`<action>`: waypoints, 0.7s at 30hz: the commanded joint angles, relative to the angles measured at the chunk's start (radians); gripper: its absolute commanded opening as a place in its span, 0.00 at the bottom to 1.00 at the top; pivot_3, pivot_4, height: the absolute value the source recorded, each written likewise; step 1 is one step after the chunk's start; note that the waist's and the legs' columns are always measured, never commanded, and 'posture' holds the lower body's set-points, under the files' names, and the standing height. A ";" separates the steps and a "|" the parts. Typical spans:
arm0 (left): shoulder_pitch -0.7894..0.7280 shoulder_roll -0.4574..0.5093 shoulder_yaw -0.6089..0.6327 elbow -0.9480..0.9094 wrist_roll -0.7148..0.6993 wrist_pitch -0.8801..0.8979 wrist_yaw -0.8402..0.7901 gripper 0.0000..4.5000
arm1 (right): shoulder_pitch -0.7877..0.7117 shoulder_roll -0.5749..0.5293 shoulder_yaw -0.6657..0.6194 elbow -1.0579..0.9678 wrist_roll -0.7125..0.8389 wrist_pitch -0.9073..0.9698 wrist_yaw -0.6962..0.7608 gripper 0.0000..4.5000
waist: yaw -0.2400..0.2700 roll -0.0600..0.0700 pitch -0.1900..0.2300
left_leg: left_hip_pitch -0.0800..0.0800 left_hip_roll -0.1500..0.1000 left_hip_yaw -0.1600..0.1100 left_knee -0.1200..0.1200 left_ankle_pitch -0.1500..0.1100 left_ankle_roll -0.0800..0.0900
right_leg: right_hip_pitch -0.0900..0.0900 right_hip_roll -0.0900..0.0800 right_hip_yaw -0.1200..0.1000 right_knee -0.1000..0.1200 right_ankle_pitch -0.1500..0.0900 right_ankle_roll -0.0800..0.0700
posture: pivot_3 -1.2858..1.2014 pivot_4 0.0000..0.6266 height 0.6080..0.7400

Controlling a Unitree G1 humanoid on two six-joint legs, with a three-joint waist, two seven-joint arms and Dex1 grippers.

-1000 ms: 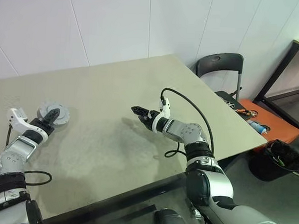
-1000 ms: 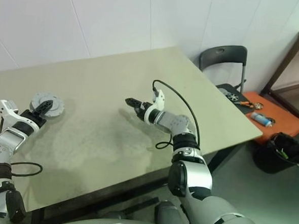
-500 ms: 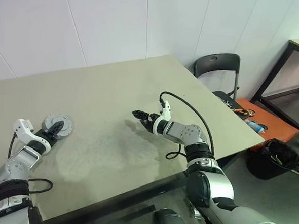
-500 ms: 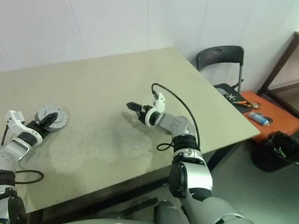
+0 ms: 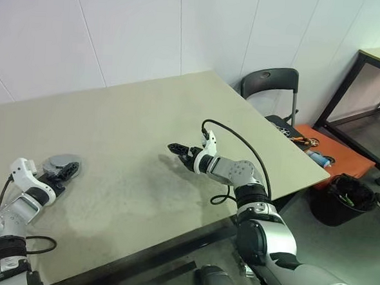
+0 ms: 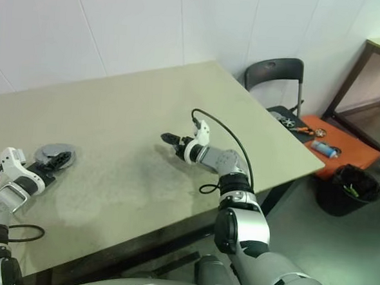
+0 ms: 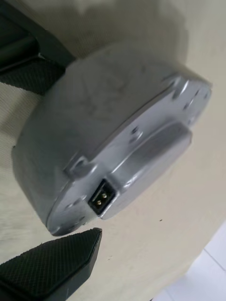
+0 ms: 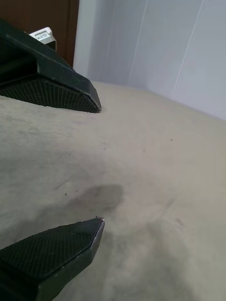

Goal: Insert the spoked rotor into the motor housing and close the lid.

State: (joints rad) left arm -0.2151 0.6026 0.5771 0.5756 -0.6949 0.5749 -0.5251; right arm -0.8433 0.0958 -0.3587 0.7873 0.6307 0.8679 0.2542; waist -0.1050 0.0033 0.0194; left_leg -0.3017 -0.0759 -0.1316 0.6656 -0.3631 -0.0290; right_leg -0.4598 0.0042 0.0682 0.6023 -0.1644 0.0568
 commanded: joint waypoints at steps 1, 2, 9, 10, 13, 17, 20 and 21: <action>0.018 0.094 0.069 0.062 0.000 -0.012 -0.057 0.99 | -0.012 0.004 0.006 -0.038 0.004 -0.005 0.014 0.83 | -0.006 0.000 0.000 | 0.000 0.000 0.000 0.000 0.000 0.000 | 0.000 0.000 0.000 0.000 0.000 0.000 | 0.52 0.00 1.00; 0.022 0.124 0.073 0.102 0.011 -0.031 -0.079 0.99 | -0.012 0.004 0.006 -0.037 0.003 -0.006 0.014 0.83 | -0.009 0.000 0.000 | 0.000 0.000 0.000 0.000 0.000 0.000 | -0.001 0.000 0.000 0.000 0.000 0.000 | 0.52 0.00 1.00; -0.011 0.331 0.071 0.353 0.101 -0.177 -0.192 0.99 | -0.016 0.005 0.012 -0.038 0.001 -0.002 0.026 0.83 | -0.016 0.000 0.000 | 0.000 0.000 -0.001 0.000 0.000 0.000 | 0.000 0.000 -0.001 0.001 0.000 0.000 | 0.52 0.00 1.00; -0.026 0.368 0.072 0.384 0.112 -0.191 -0.208 0.99 | -0.017 0.001 0.014 -0.045 0.001 0.005 0.031 0.83 | -0.015 -0.001 0.001 | 0.000 0.000 -0.001 0.000 0.000 0.000 | 0.000 0.000 -0.001 0.001 0.000 0.000 | 0.52 0.00 1.00; -0.093 0.458 0.070 0.477 0.142 -0.240 -0.236 0.99 | -0.020 -0.020 0.023 -0.060 0.000 0.025 0.054 0.83 | -0.012 -0.005 -0.001 | -0.001 0.000 -0.003 0.000 0.000 -0.001 | -0.001 0.000 -0.003 0.000 0.000 0.000 | 0.52 0.00 1.00; -0.230 0.527 0.032 0.538 0.190 -0.305 -0.259 0.99 | -0.038 -0.074 0.031 -0.058 0.001 0.049 0.102 0.83 | 0.002 -0.005 -0.002 | -0.001 -0.001 -0.002 0.000 0.000 -0.001 | 0.001 -0.001 -0.004 -0.002 0.000 0.000 | 0.52 0.00 1.00; -0.328 0.511 -0.010 0.538 0.223 -0.331 -0.294 0.99 | -0.046 -0.115 0.064 -0.085 -0.010 0.063 0.155 0.83 | 0.011 -0.005 -0.002 | -0.001 -0.001 -0.003 0.000 0.000 -0.001 | 0.000 -0.002 -0.005 -0.003 0.000 0.000 | 0.52 0.00 1.00; -0.353 0.493 -0.030 0.527 0.234 -0.336 -0.318 0.99 | -0.047 -0.128 0.082 -0.103 -0.016 0.072 0.175 0.83 | 0.011 -0.006 -0.002 | -0.001 -0.001 -0.003 -0.001 0.000 -0.001 | 0.000 -0.002 -0.005 -0.003 0.000 0.000 | 0.52 0.00 1.00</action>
State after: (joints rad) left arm -0.5325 1.1058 0.5769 1.1234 -0.4828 0.2643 -0.8071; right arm -0.8489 -0.0204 -0.2994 0.7473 0.6108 0.9295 0.3854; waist -0.0938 -0.0024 0.0172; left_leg -0.3034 -0.0772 -0.1349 0.6647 -0.3627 -0.0296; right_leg -0.4597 0.0024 0.0635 0.5998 -0.1644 0.0569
